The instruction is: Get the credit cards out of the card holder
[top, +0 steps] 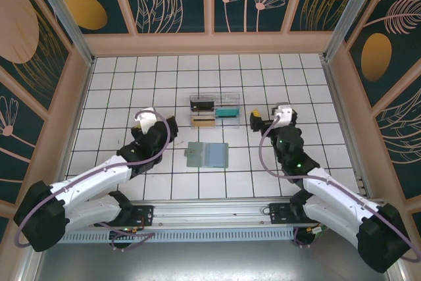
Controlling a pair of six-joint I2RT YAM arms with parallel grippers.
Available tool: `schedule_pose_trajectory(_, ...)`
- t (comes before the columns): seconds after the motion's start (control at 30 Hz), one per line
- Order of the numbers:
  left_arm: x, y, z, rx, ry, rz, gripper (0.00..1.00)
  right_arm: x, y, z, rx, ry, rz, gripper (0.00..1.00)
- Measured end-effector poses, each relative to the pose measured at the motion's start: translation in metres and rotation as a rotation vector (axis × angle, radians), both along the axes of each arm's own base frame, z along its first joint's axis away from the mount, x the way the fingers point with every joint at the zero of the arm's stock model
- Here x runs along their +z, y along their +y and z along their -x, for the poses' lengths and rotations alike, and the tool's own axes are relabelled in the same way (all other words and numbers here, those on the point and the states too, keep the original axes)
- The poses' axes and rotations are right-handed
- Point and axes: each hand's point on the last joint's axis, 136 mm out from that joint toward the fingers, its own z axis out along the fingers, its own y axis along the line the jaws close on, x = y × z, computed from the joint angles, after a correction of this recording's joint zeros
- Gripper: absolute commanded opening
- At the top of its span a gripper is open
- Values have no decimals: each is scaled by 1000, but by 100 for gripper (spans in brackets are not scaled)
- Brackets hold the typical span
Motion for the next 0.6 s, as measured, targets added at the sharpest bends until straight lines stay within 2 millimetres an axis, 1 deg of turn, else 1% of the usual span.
schedule_pose_trajectory(0.1, -2, 28, -14, 81, 2, -64, 99, -12, -28, -3, -88, -2, -8, 99)
schedule_pose_trajectory(0.17, -10, 57, -24, 167, 27, -96, 99, -21, -45, -4, -140, 7, -12, 99)
schedule_pose_trajectory(0.27, -16, 93, -33, 263, 40, -134, 99, -30, -63, -6, -204, 13, -15, 99)
schedule_pose_trajectory(0.37, -17, 117, -35, 331, 9, -146, 99, -38, -84, -11, -278, 32, -7, 99)
schedule_pose_trajectory(0.47, -16, 142, -36, 390, -28, -157, 99, -52, -104, -16, -347, 73, -2, 99)
schedule_pose_trajectory(0.57, -14, 166, -38, 455, -78, -179, 99, -65, -115, -23, -384, 99, 7, 99)
schedule_pose_trajectory(0.6, -16, 173, -39, 478, -88, -177, 99, -69, -117, -25, -389, 109, 14, 99)
